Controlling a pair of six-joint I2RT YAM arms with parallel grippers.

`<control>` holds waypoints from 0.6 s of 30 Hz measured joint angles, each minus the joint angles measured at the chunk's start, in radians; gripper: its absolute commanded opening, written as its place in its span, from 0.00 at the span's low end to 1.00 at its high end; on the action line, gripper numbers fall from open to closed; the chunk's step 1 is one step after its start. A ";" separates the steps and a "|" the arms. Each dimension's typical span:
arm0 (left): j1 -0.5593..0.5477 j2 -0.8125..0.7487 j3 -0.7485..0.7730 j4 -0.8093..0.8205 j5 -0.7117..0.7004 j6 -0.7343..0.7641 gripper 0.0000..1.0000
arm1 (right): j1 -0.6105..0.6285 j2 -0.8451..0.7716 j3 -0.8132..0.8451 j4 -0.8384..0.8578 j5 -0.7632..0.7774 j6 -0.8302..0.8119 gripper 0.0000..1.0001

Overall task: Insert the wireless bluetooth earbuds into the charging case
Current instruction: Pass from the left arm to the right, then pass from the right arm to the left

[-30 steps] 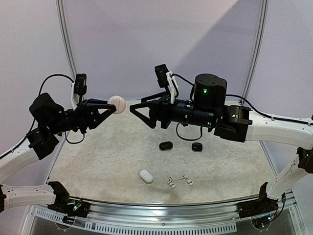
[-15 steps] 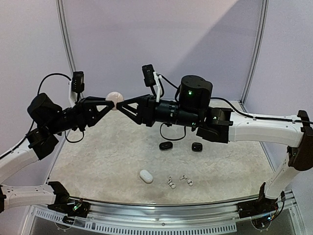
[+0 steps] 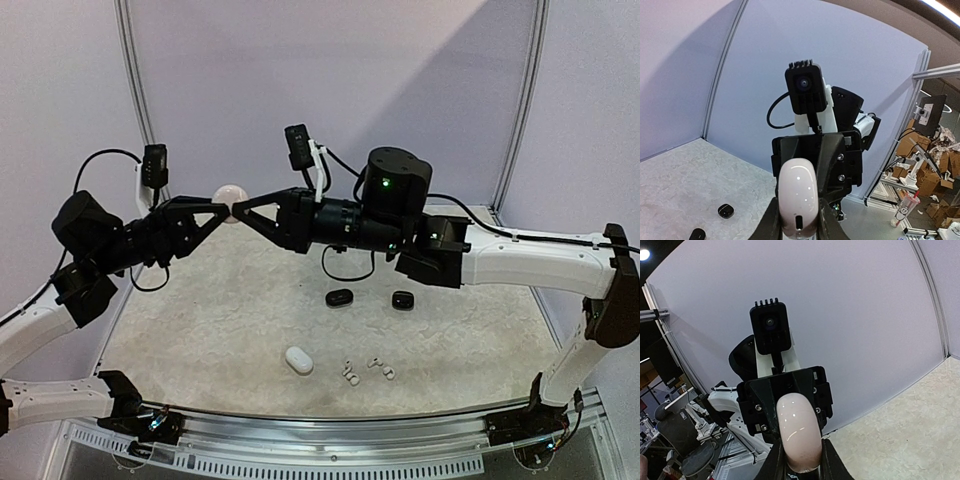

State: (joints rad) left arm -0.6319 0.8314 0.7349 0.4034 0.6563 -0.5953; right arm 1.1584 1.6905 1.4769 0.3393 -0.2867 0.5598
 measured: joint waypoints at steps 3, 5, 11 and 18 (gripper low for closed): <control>0.000 -0.006 0.000 -0.034 0.004 0.040 0.99 | 0.000 -0.008 0.005 -0.056 0.010 -0.031 0.00; 0.002 -0.017 0.001 -0.103 0.019 0.127 0.99 | 0.002 -0.026 0.005 -0.148 0.034 -0.077 0.00; 0.027 -0.045 0.087 -0.560 0.122 0.621 0.82 | 0.037 -0.100 0.127 -0.633 0.181 -0.356 0.00; 0.016 0.019 0.243 -0.887 0.173 0.961 0.59 | 0.176 -0.040 0.428 -1.009 0.317 -0.722 0.00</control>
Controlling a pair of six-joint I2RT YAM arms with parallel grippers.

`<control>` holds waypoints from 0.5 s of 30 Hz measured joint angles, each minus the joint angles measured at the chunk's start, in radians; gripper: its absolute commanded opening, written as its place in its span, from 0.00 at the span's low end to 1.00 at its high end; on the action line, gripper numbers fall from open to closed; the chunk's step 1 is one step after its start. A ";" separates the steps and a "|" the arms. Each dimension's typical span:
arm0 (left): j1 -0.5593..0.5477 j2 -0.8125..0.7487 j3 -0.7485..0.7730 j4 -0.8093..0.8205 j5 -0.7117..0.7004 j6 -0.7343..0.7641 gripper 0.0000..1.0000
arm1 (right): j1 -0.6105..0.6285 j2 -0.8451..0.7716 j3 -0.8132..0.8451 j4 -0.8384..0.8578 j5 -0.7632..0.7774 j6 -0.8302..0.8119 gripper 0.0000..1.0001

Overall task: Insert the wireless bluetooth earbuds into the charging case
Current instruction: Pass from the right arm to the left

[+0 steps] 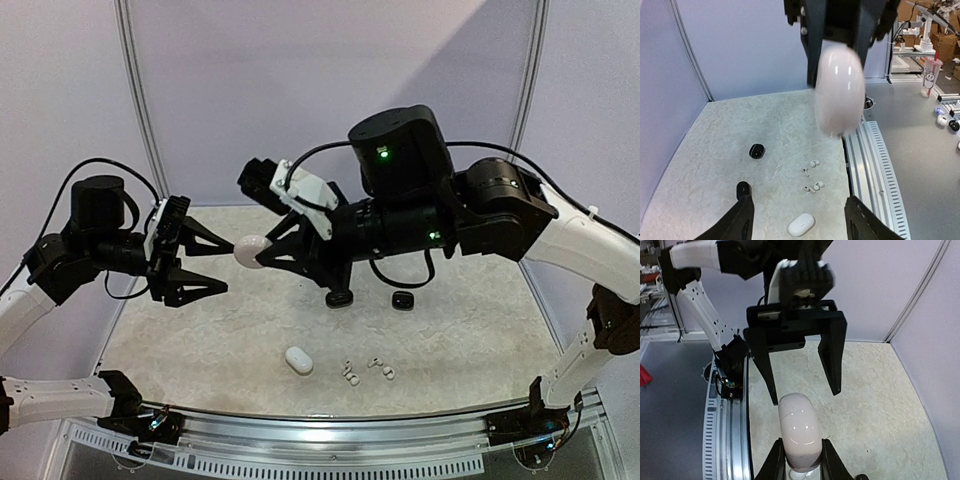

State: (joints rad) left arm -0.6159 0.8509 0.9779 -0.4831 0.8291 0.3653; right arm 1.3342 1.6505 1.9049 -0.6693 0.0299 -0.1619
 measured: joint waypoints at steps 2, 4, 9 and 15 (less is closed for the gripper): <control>-0.011 0.019 0.020 -0.030 0.003 0.018 0.56 | 0.009 0.029 0.013 -0.033 0.017 -0.064 0.00; -0.023 0.027 0.026 -0.045 0.009 0.024 0.53 | 0.008 0.058 0.012 -0.058 0.034 -0.109 0.00; -0.076 0.040 0.023 -0.056 0.021 -0.016 0.52 | 0.006 0.079 -0.036 -0.067 0.088 -0.194 0.00; -0.123 0.059 0.020 -0.050 -0.014 -0.079 0.47 | 0.006 0.079 -0.050 -0.055 0.107 -0.234 0.00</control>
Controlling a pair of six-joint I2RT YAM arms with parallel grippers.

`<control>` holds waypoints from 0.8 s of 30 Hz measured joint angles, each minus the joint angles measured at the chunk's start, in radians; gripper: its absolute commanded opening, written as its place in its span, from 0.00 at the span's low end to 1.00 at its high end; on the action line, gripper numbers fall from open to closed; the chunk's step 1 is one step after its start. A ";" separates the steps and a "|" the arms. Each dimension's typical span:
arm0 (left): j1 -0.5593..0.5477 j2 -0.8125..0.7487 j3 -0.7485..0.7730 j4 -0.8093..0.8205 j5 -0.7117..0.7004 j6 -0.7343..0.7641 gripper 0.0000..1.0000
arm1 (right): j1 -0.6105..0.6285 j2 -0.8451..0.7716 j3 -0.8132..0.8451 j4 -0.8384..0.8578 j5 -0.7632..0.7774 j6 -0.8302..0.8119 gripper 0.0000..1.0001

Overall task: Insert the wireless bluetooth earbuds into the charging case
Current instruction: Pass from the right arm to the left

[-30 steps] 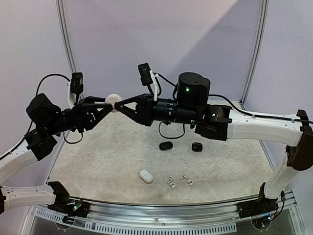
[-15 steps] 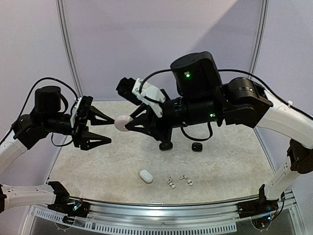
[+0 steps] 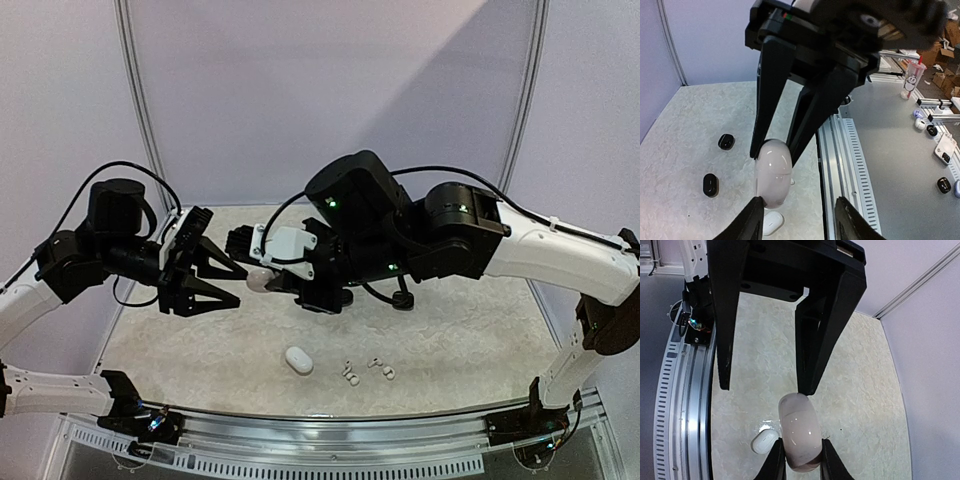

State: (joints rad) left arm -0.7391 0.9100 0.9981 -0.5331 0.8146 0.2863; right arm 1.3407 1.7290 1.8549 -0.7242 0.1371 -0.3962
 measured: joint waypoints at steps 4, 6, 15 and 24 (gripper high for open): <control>-0.007 0.020 0.000 0.027 -0.053 -0.045 0.42 | -0.001 0.000 -0.011 0.002 0.013 -0.010 0.00; -0.008 0.022 -0.001 0.042 -0.066 -0.059 0.43 | -0.005 0.000 -0.011 0.007 0.017 -0.011 0.00; -0.042 0.032 -0.016 0.105 -0.113 -0.070 0.45 | -0.006 -0.003 -0.018 0.053 -0.002 -0.023 0.00; -0.050 0.031 -0.016 0.132 -0.140 0.010 0.00 | -0.006 -0.010 -0.020 0.108 -0.043 0.010 0.00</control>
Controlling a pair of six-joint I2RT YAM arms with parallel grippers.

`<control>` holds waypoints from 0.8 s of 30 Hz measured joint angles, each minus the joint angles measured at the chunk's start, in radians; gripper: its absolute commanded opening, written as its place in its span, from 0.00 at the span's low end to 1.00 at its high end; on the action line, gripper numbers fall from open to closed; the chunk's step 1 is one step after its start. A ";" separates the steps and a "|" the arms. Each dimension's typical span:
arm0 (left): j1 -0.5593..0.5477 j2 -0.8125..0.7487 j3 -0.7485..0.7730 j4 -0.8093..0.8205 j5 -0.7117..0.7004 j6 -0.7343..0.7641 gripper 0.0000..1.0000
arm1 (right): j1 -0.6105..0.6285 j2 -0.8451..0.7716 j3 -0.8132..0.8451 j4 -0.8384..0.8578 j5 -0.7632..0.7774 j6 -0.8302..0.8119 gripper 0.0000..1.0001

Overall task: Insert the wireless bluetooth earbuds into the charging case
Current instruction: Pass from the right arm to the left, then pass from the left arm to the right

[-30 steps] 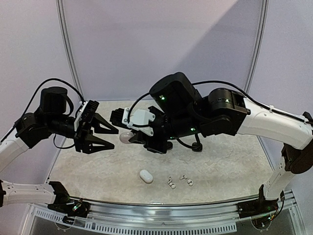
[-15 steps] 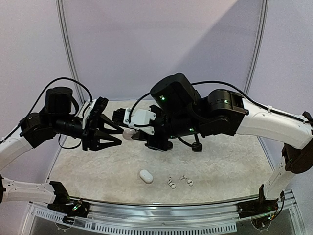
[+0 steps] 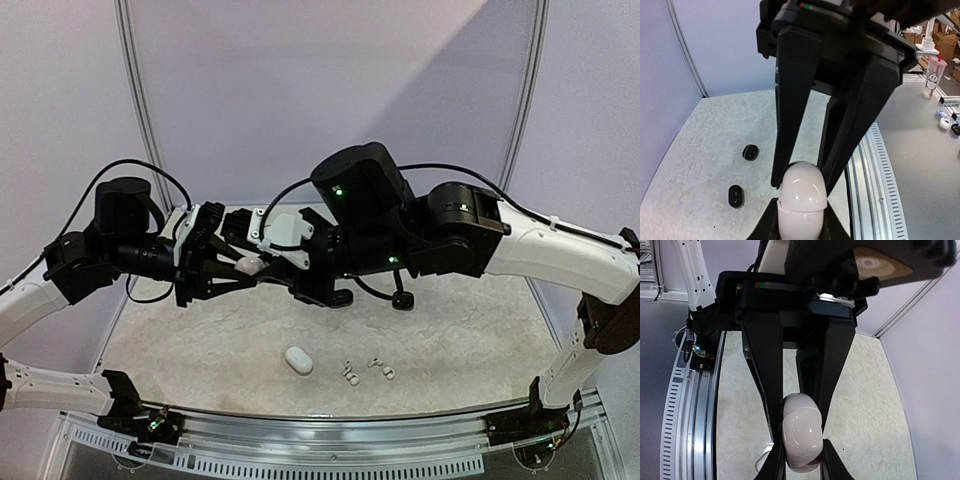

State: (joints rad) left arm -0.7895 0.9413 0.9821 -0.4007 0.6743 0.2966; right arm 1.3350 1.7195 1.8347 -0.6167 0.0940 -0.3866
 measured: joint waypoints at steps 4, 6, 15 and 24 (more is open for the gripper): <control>0.000 -0.013 0.000 -0.006 0.002 0.006 0.00 | 0.002 0.000 0.000 0.011 0.000 0.008 0.19; 0.000 -0.019 0.000 -0.007 0.002 0.005 0.00 | 0.002 0.000 0.000 0.017 0.001 0.013 0.40; 0.000 -0.089 -0.040 0.066 0.027 -0.188 0.00 | -0.031 -0.110 -0.180 0.142 -0.029 0.132 0.70; 0.028 -0.169 -0.141 0.334 0.036 -0.585 0.00 | -0.048 -0.240 -0.351 0.460 -0.137 0.440 0.77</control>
State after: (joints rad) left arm -0.7612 0.7719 0.8410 -0.0669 0.7105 -0.2882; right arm 1.2865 1.4792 1.4834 -0.1562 -0.0433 0.0536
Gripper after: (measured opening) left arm 0.198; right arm 0.759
